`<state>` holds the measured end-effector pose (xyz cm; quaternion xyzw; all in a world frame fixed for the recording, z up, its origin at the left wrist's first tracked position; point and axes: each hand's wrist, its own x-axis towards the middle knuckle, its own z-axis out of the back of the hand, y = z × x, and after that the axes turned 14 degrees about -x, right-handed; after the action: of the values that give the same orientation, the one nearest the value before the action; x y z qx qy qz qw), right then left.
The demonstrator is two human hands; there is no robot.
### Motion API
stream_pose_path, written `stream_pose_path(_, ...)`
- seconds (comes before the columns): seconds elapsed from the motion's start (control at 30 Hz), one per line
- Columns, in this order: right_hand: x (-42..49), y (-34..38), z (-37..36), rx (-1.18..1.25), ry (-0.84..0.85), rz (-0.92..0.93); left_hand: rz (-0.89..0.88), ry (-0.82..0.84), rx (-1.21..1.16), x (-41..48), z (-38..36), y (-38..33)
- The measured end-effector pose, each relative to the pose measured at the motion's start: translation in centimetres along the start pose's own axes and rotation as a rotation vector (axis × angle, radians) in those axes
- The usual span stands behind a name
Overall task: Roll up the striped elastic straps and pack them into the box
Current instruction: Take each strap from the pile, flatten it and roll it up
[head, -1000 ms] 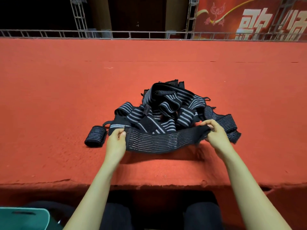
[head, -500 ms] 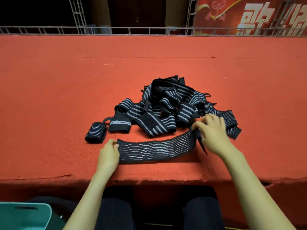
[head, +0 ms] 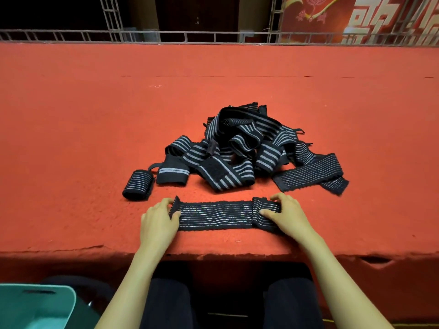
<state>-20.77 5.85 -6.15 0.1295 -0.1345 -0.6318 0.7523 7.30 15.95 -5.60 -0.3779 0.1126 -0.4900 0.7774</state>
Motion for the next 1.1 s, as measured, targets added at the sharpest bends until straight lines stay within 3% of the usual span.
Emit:
stream_pose_path(0.07, -0.1, -0.1, 0.4, 0.093, -0.078, -0.005, -0.001, -0.010, -0.025, -0.2, -0.1, 0.0)
stream_pose_path(0.27, 0.4, -2.5, 3.3, 0.150, -0.325, -0.049, 0.103, -0.070, -0.423, 0.0, 1.1, -0.7)
stream_pose_path(0.57, 0.8, -5.7, 3.7, 0.052, -0.239, -0.188, 0.082, -0.050, -0.045, 0.5, 0.1, 1.3)
stream_pose_path(0.7, 0.5, -5.6, 2.6, -0.170, -0.154, -0.207, 0.061, -0.049, 0.055, 0.4, -0.1, 1.4)
stream_pose_path(0.8, 0.1, -5.4, 2.2, -0.384, -0.305, -0.125, -0.027, -0.097, 0.115, 0.2, -0.6, 1.0)
stream_pose_path(0.87, 0.0, -4.9, 2.1, -0.403, -0.343, -0.065, -0.111, -0.093, 0.140, 0.2, -1.2, 0.5)
stream_pose_path(1.1, -0.5, -2.5, 0.3, -0.204, -0.139, 0.256, -0.249, 0.145, -0.097, -1.3, -4.8, -3.6)
